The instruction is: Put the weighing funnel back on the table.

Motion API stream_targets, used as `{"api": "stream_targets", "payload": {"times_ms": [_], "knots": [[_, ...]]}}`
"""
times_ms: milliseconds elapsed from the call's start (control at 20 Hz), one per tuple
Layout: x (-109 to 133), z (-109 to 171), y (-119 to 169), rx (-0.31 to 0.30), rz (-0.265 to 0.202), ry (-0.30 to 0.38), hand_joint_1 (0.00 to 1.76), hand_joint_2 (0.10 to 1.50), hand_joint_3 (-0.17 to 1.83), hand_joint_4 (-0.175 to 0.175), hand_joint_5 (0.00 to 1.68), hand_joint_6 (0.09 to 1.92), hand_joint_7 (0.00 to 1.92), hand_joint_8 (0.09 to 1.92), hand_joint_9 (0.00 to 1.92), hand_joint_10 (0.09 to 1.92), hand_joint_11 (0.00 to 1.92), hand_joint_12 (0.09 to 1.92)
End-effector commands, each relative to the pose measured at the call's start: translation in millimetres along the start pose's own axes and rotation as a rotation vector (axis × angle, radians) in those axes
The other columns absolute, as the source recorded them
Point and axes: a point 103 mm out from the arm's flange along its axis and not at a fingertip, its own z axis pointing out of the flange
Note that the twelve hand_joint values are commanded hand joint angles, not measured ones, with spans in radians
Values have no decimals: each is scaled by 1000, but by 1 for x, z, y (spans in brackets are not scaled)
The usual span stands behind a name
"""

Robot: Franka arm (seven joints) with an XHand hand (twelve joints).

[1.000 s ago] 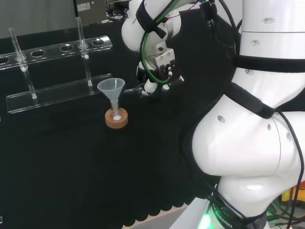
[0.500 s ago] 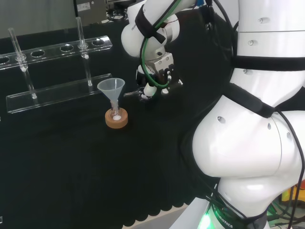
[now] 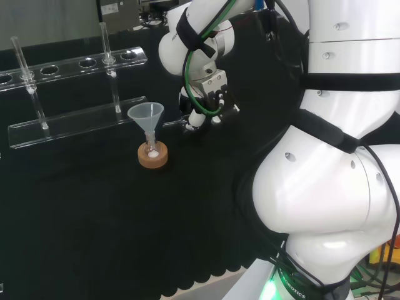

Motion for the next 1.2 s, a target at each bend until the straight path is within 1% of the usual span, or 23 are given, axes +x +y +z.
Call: {"api": "stream_targets", "payload": {"times_ms": [50, 150, 250, 350, 450, 550, 600, 650, 750, 900, 1050, 1200], "knots": [[0, 2, 0, 10, 0, 0, 1117, 700, 590, 175, 1259, 669, 1347, 246, 1474, 87, 1130, 830], [0, 2, -1, 13, 1, 3, 1114, 710, 576, 175, 1253, 674, 1341, 249, 1472, 87, 1131, 827], [-1, 4, -1, 23, -1, 18, 1105, 756, 502, 175, 1229, 688, 1297, 263, 1453, 87, 1121, 825], [-3, 6, -1, 36, -3, 21, 1091, 830, 375, 175, 1198, 705, 1208, 322, 1417, 87, 1084, 846], [-4, 6, -1, 49, 0, 20, 1068, 929, 222, 175, 1136, 775, 1074, 427, 1360, 87, 1027, 886], [-4, 6, -2, 59, 0, 19, 978, 934, 143, 55, 979, 721, 924, 556, 1296, 87, 953, 935], [-4, 5, -2, 63, 1, 16, 948, 922, 144, 17, 904, 703, 864, 607, 1269, 87, 918, 959], [-4, 4, -1, 74, 3, 15, 928, 905, 163, -5, 832, 697, 814, 645, 1245, 87, 890, 981], [-4, 3, -2, 83, 8, 16, 896, 857, 245, -25, 708, 700, 733, 694, 1204, 87, 842, 1018], [-3, 1, -3, 97, 11, 7, 875, 789, 377, -35, 604, 680, 669, 715, 1162, 87, 789, 1053], [-3, -1, -4, 115, 13, 2, 867, 759, 430, -39, 538, 644, 623, 713, 1133, 87, 751, 1074], [-3, -5, -7, 116, 14, -2, 860, 740, 460, -46, 458, 583, 569, 714, 1092, 87, 705, 1102]]}}
